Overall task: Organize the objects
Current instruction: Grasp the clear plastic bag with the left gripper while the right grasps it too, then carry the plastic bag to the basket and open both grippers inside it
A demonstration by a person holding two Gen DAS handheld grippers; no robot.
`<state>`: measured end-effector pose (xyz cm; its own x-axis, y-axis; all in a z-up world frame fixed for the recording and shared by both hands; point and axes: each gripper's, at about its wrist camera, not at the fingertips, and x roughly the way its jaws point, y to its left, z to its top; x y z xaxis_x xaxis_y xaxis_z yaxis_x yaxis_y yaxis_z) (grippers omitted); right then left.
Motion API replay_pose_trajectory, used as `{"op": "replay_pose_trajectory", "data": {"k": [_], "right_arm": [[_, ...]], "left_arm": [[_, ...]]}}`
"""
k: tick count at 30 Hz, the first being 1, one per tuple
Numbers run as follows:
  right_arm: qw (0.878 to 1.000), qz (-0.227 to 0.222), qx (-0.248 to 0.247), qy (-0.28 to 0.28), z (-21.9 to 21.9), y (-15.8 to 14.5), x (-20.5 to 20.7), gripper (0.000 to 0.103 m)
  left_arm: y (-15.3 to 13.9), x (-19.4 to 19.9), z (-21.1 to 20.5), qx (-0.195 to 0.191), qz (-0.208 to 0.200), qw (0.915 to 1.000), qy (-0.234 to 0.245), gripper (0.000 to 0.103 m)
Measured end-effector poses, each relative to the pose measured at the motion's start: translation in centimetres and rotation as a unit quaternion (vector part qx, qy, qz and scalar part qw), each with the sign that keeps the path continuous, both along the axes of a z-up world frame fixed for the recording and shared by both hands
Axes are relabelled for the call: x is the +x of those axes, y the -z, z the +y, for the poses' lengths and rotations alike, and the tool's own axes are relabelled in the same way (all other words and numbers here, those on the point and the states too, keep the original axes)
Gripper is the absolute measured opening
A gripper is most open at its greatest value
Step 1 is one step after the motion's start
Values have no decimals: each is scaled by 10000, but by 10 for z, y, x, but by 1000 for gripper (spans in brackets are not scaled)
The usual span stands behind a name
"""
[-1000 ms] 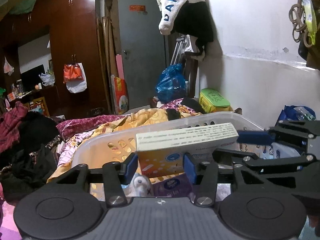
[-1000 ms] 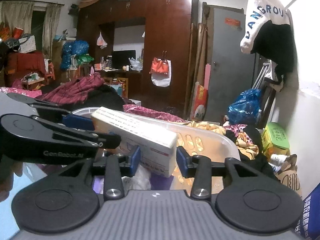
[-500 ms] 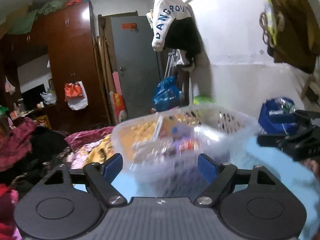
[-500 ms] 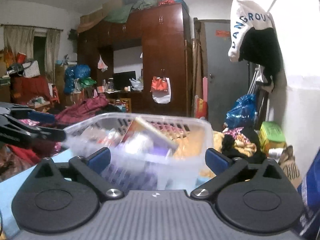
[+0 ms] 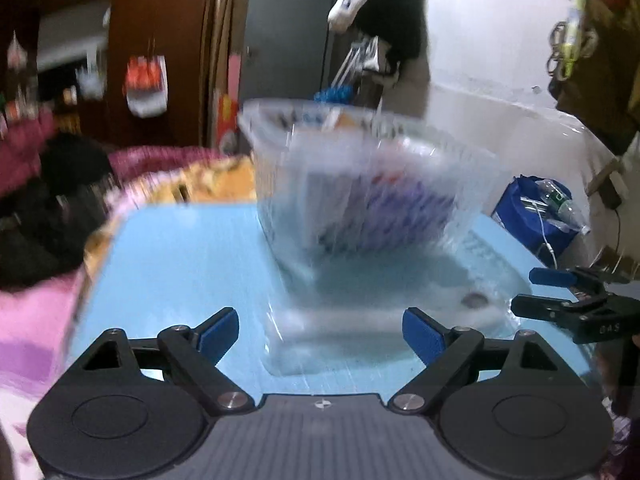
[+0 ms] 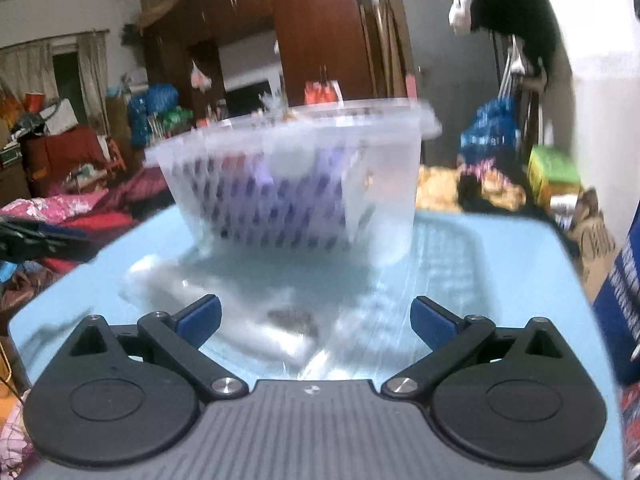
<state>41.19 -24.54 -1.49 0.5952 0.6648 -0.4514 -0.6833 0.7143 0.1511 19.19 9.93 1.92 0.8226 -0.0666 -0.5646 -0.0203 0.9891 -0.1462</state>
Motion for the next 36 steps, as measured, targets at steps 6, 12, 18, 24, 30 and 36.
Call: {"op": "replay_pose_trajectory", "data": {"k": [6,12,18,24,30,36], "right_arm": [[9993,271,-265,-20,13,10,10,73],[9984,348,-431,-132,19,19,3,72],[9972,229,-663,-250,25,24,-8,69],[9966,62,-632,-519,24,23,-17,46],[9953,-182,-695,-644,25,21,-29,28],[9935,-476,-743,-718,20,20,-41,21]], "left_arm": [[26,23,2,-234,148,9996,73,90],[35,29,0,-172,160,9997,46,90],[38,27,-11,131,69,9999,35,90],[35,17,-18,497,23,9987,-143,56],[33,10,-21,607,-1,9982,-27,36],[32,0,-16,267,-244,9993,101,26]]}}
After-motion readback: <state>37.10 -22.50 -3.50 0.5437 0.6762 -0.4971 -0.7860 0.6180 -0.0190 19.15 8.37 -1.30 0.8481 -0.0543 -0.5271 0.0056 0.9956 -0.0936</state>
